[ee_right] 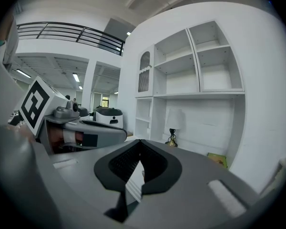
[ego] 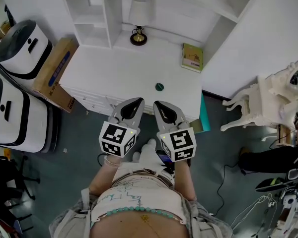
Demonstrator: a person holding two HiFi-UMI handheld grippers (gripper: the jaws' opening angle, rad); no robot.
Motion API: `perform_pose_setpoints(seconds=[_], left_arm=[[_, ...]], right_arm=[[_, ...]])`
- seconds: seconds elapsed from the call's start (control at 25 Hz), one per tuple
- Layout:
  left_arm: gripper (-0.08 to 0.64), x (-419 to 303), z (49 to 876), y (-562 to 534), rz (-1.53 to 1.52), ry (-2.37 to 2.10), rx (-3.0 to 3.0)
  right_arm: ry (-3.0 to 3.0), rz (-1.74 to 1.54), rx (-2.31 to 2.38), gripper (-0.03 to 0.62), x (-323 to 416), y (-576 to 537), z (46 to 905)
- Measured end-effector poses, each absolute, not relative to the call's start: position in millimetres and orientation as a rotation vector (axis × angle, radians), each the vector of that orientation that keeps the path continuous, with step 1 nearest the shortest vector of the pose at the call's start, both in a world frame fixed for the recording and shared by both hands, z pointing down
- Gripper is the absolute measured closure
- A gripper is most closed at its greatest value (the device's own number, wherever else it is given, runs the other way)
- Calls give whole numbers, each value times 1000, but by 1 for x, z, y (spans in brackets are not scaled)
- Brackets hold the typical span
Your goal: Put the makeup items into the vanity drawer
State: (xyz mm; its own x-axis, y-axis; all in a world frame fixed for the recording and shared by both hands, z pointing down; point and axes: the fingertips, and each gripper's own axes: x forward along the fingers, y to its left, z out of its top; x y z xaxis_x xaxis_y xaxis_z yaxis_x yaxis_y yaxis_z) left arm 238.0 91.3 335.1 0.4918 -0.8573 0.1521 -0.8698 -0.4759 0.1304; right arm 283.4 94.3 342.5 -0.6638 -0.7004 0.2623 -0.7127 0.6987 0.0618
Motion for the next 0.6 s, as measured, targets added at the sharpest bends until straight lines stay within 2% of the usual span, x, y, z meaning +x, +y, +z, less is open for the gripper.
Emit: perform_pose_setpoints(seconds=[0.6], left_arm=[[559, 252, 330, 11, 128, -1536, 2515]], right_arm=[[-2671, 80, 1062, 565, 292, 7, 337]])
